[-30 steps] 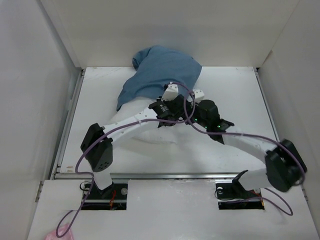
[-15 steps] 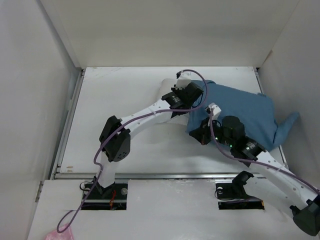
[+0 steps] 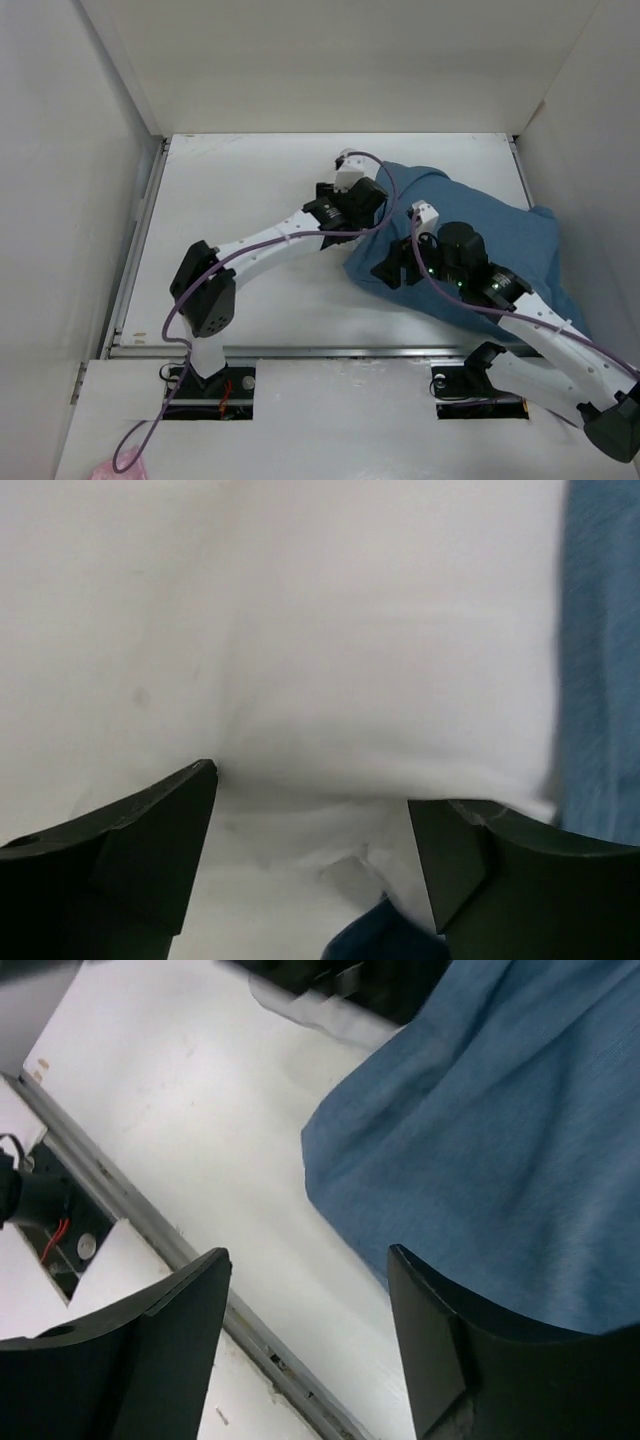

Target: Put the pillow into the pillowcase

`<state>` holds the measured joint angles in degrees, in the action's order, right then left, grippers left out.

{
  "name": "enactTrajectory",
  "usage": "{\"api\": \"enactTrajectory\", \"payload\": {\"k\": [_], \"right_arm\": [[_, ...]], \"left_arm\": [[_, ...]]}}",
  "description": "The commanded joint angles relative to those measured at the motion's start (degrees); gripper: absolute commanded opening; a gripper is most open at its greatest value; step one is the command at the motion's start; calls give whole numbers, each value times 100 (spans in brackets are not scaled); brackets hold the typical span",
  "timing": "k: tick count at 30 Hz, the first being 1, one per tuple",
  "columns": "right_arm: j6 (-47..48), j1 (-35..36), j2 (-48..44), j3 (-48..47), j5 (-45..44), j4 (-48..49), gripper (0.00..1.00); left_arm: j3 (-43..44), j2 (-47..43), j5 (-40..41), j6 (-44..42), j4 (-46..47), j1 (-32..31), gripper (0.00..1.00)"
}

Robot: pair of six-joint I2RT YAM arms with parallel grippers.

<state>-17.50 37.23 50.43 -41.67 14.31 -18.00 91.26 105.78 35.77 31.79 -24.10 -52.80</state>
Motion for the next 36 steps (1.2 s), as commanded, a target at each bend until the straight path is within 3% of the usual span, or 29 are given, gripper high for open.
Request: {"api": "enactTrajectory", "payload": {"k": [1, 5, 6, 13, 17, 18, 20, 27, 30, 31, 33, 34, 36], "right_arm": [[80, 65, -323, -596, -664, -352, 70], [246, 65, -70, -1131, -1552, -625, 76], [316, 65, 53, -1420, -1728, -626, 76], [905, 318, 1985, -3307, -2315, -950, 82], [1397, 706, 3277, -4722, -2713, -1311, 93], [1450, 706, 3819, -5015, -2714, -1529, 100], [1373, 706, 4376, -5847, -2923, -1925, 100], [880, 706, 6178, -6731, -4530, -3042, 100], [880, 706, 6899, -6731, -4640, -3166, 100], [880, 645, 7057, -6731, -4499, -3166, 97], [1037, 540, 7357, -6871, -4061, -3096, 49], [1142, 487, 7280, -7011, -3832, -2991, 6], [1326, 487, 6842, -6960, -3830, -2633, 0]], "left_arm": [[-468, -978, 500, 546, -349, 59, 77], [-1241, -1927, 554, 1091, -649, 488, 91], [-1417, -2121, 554, 1284, -718, 594, 99], [-2665, -3493, 379, 1716, -808, 1491, 99], [-3070, -3915, 54, 1594, -588, 2114, 99], [-3193, -3916, -8, 1593, -483, 2194, 99], [-3246, -3977, -193, 1471, -429, 2317, 99], [-3440, -4030, -456, 1418, -262, 2669, 99], [-3501, -4083, -457, 1418, -262, 2740, 99], [-3501, -4083, -457, 1418, -262, 2800, 99], [-3501, -4083, -457, 1418, -262, 2862, 99], [-3554, -4083, -509, 1418, -262, 2863, 99], [-3606, -4083, -562, 1418, -193, 2924, 99]]}}
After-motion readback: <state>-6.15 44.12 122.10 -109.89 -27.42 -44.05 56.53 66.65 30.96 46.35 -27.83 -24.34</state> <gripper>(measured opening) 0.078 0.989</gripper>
